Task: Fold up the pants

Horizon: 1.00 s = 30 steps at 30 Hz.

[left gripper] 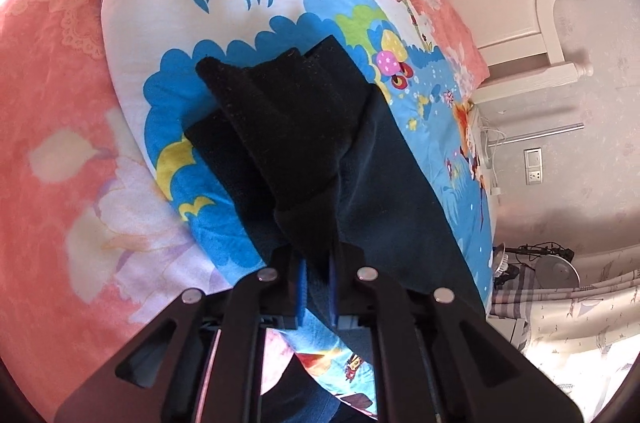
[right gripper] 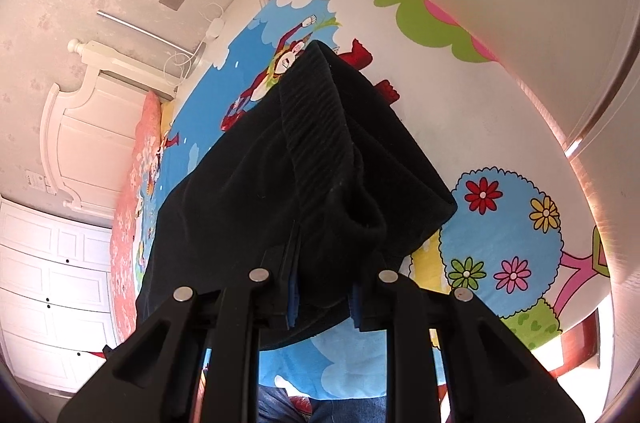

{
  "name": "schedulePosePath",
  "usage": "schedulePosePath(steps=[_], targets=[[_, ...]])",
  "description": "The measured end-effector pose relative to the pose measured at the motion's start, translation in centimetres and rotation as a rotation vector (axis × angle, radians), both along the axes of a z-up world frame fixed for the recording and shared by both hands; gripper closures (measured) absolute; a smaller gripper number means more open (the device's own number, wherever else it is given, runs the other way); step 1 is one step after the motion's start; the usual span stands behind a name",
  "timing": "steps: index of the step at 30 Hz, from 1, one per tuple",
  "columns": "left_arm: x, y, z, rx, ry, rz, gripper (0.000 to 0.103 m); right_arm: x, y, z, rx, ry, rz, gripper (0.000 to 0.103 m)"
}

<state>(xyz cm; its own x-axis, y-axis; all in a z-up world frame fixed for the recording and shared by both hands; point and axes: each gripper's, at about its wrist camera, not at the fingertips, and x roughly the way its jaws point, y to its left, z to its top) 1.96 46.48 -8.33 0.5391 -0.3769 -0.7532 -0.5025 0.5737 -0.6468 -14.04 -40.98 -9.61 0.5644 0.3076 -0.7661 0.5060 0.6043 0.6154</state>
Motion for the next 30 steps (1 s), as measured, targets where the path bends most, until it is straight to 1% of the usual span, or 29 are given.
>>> schedulePosePath(steps=[1, 3, 4, 6, 8, 10, 11, 12, 14, 15, 16, 17, 18, 20, 21, 22, 23, 24, 25, 28, 30], targets=[[0.0, -0.1, -0.3, 0.001, 0.007, -0.002, 0.095, 0.0, 0.0, -0.5, -0.003, 0.012, 0.0, 0.083], [-0.1, 0.1, -1.9, -0.023, 0.045, 0.003, 0.095, 0.2, 0.1, -2.8, -0.003, 0.073, 0.006, 0.083], [-0.2, 0.2, -2.4, -0.032, 0.049, 0.005, 0.095, 0.0, 0.2, -3.3, 0.005, 0.071, 0.005, 0.083], [-0.4, 0.2, -2.7, -0.039, 0.04, 0.004, 0.094, -0.2, 0.4, -3.0, -0.016, 0.051, 0.014, 0.083], [-0.3, 0.1, -2.7, -0.027, 0.026, -0.008, 0.091, -0.2, 0.4, -3.0, -0.019, 0.047, 0.015, 0.082], [-0.2, -0.1, -3.0, -0.036, 0.022, -0.004, 0.083, -0.4, 0.5, -3.2, -0.023, 0.042, 0.011, 0.082], [-0.2, -0.2, -3.2, -0.044, 0.021, 0.001, 0.082, -0.5, 0.6, -3.1, -0.026, 0.043, 0.01, 0.082], [-0.2, -0.4, -3.4, -0.043, 0.022, 0.003, 0.081, -0.7, 0.7, -3.0, -0.025, 0.048, 0.011, 0.081], [-0.1, -1.1, -3.3, -0.023, 0.019, -0.008, 0.074, -0.9, 0.6, -2.6, -0.034, 0.059, 0.008, 0.079], [-0.1, -1.5, -3.3, -0.01, 0.015, -0.019, 0.069, -1.1, 0.5, -2.3, -0.054, 0.076, 0.003, 0.073], [-0.1, -1.8, -3.2, 0.003, 0.013, -0.029, 0.067, -1.2, 0.4, -2.0, -0.093, 0.103, -0.008, 0.054], [0.0, -2.0, -3.1, 0.019, 0.011, -0.037, 0.067, -1.4, 0.3, -1.4, -0.154, 0.129, -0.026, 0.043], [0.0, -2.0, -3.1, 0.024, 0.008, -0.041, 0.066, -1.6, 0.2, -0.8, -0.19, 0.13, -0.036, 0.029], [0.0, -1.9, -3.0, 0.022, 0.006, -0.045, 0.064, -1.8, 0.0, 0.2, -0.234, 0.127, -0.035, 0.027], [-0.1, -1.8, -2.9, 0.025, 0.011, -0.049, 0.062, -1.7, 0.1, 0.7, -0.261, 0.12, -0.027, 0.024], [-0.1, -1.8, -2.7, 0.031, 0.012, -0.055, 0.054, -1.4, 0.1, 1.2, -0.288, 0.111, -0.013, 0.019], [-0.1, -1.7, -2.4, 0.052, 0.019, -0.06, 0.045, -0.8, 0.1, 1.7, -0.324, 0.105, 0.008, 0.017], [-0.2, -1.6, -2.1, 0.095, 0.032, -0.05, 0.033, -0.2, 0.0, 2.1, -0.348, 0.104, 0.023, 0.016], [-0.3, -1.4, -1.8, 0.13, 0.038, -0.041, 0.032, 0.5, -0.1, 2.5, -0.361, 0.098, 0.034, 0.016], [-0.8, -0.7, -1.4, 0.153, 0.053, -0.014, 0.032, 3.8, -1.2, 3.6, -0.351, 0.046, 0.08, 0.016], [-0.7, -0.4, -0.7, 0.196, 0.043, 0.001, 0.032, 6.0, -1.8, 4.0, -0.339, 0.029, 0.095, 0.016]])
